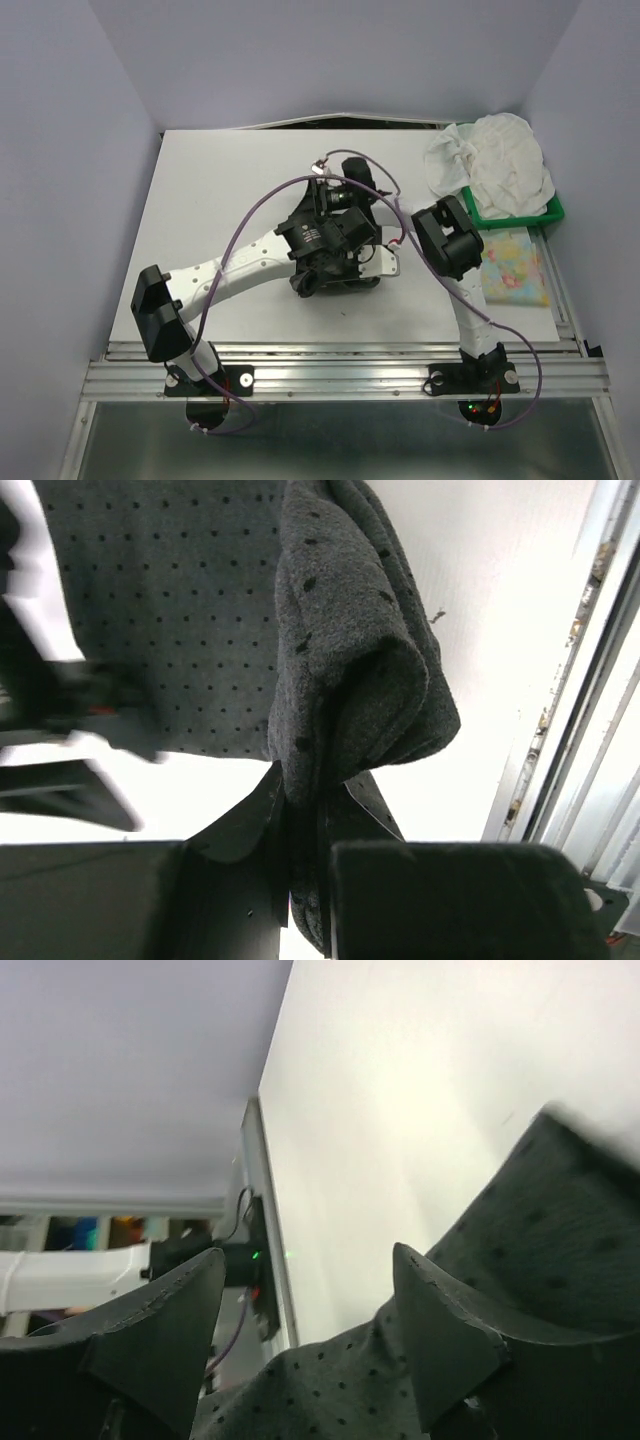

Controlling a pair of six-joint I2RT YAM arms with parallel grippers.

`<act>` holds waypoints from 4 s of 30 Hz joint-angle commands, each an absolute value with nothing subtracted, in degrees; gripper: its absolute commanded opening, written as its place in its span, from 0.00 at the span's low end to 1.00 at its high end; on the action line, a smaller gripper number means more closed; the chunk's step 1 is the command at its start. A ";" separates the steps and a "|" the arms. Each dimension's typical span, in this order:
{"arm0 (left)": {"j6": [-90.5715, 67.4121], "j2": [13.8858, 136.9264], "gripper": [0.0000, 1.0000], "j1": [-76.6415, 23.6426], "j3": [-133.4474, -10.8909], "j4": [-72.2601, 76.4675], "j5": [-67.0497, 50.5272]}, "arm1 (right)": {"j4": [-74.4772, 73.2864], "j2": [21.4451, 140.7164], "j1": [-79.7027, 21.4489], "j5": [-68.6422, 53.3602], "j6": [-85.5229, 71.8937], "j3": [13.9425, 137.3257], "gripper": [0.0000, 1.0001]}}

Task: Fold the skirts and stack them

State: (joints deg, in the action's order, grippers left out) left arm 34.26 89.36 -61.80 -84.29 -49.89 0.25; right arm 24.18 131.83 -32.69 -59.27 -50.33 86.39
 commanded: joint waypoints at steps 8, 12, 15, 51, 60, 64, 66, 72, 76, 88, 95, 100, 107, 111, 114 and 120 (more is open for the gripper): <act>34.10 86.84 0.00 -63.02 -86.48 -51.58 -3.60 | -14.57 136.31 -20.21 -43.95 -18.03 112.32 0.66; 34.19 87.54 0.00 -63.11 -88.41 -52.64 -4.39 | -20.30 138.78 -20.21 -44.21 -13.81 113.65 0.61; 33.93 88.06 0.00 -63.19 -89.47 -53.08 -4.66 | -20.56 138.87 -20.21 -41.84 -11.17 112.33 0.62; 50.97 97.73 0.26 -54.23 -87.54 -38.94 1.32 | -19.51 127.26 -28.92 -56.69 -13.01 86.65 0.40; 48.61 97.30 0.57 -53.00 -90.26 -43.94 -3.07 | -19.95 129.20 -28.92 -53.70 -12.48 91.31 0.48; 43.00 93.27 0.68 -53.00 -90.88 -44.83 -5.36 | -20.21 129.55 -28.92 -51.25 -11.26 94.74 0.60; 40.88 91.59 0.68 -52.65 -90.18 -43.60 -5.45 | -20.22 129.29 -28.39 -48.36 -10.99 97.80 0.69; 30.18 84.38 0.68 -46.69 -85.27 -37.37 -9.04 | -20.65 129.03 -23.31 -43.87 -11.51 109.40 0.84; 23.48 83.41 0.66 -43.07 -81.22 -33.76 -10.98 | -21.18 125.69 -19.69 -42.02 -11.60 110.66 0.90; 8.01 95.87 0.41 -24.18 -70.23 -22.86 -35.22 | -16.27 100.11 -19.94 -52.20 -19.59 76.30 0.82; 4.84 102.74 0.40 -22.41 -66.97 -19.95 -37.88 | -10.46 101.86 -23.12 -55.20 -22.68 63.38 0.81; 4.48 107.21 0.39 -21.10 -66.88 -20.65 -34.11 | -16.43 105.99 -23.12 -51.34 -15.31 62.14 0.80; 5.27 111.35 0.38 -18.55 -70.92 -21.71 -30.15 | -17.84 110.47 -23.12 -40.35 -11.95 63.36 0.79; 6.50 111.36 0.40 -17.14 -76.81 -22.50 -28.40 | -18.10 111.45 -22.59 -35.95 -10.73 68.63 0.79; 9.04 109.17 0.44 -16.96 -79.62 -23.20 -27.77 | -20.21 109.96 -22.59 -36.38 -9.67 71.62 0.80; 15.55 94.94 0.66 -17.23 -79.19 -20.22 -24.53 | -20.65 97.14 -22.59 -38.24 -11.25 74.44 0.91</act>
